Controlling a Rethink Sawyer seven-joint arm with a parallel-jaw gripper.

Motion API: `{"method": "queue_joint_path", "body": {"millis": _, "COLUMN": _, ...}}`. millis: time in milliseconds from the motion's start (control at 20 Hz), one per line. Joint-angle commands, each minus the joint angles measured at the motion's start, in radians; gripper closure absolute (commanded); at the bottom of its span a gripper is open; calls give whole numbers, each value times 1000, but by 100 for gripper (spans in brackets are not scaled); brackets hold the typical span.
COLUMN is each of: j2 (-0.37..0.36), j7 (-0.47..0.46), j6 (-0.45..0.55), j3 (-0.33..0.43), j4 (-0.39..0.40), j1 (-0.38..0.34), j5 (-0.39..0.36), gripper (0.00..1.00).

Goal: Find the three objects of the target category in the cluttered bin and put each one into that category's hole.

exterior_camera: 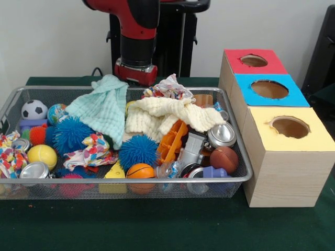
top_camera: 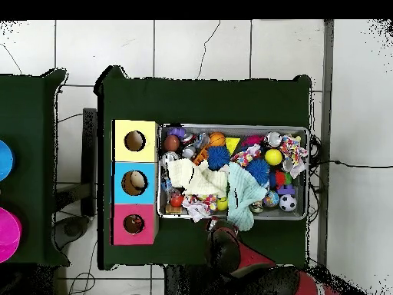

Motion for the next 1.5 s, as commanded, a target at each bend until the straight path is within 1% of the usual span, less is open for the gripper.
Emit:
{"method": "queue_joint_path", "body": {"millis": 50, "j2": -123, "j7": 153, "j6": 138, "j3": 29, "j4": -281, "j1": 25, "j5": 153, "gripper": 0}}
{"method": "queue_joint_path", "body": {"millis": 200, "j2": -152, "j7": 140, "j6": 149, "j3": 30, "j4": -278, "j1": 17, "j5": 122, "gripper": 0}}
{"method": "queue_joint_path", "body": {"millis": 550, "j2": -212, "j7": 120, "j6": 250, "j3": 26, "j4": -276, "j1": 2, "j5": 63, "gripper": 0}}
{"method": "queue_joint_path", "body": {"millis": 750, "j2": -240, "j7": 110, "j6": 225, "j3": 29, "j4": -274, "j1": -5, "j5": 21, "gripper": 0}}
{"method": "queue_joint_path", "body": {"millis": 950, "j2": -255, "j7": 107, "j6": 267, "j3": 25, "j4": -293, "j1": -4, "j5": 15, "gripper": 0}}
{"method": "queue_joint_path", "body": {"millis": 1100, "j2": -265, "j7": 98, "j6": 319, "j3": 49, "j4": -309, "j1": -22, "j5": 13, "gripper": 0}}
{"method": "queue_joint_path", "body": {"millis": 1150, "j2": -269, "j7": 95, "j6": 321, "j3": 57, "j4": -313, "j1": -28, "j5": 6, "gripper": 0}}
{"method": "queue_joint_path", "body": {"millis": 1250, "j2": -272, "j7": 93, "j6": 288, "j3": 61, "j4": -322, "j1": -32, "j5": -15, "gripper": 0}}
{"method": "queue_joint_path", "body": {"millis": 1400, "j2": -257, "j7": 101, "j6": 177, "j3": 34, "j4": -346, "j1": -16, "j5": -60, "gripper": 0}}
{"method": "queue_joint_path", "body": {"millis": 1500, "j2": -247, "j7": 104, "j6": 127, "j3": 14, "j4": -362, "j1": -5, "j5": -84, "gripper": 0}}
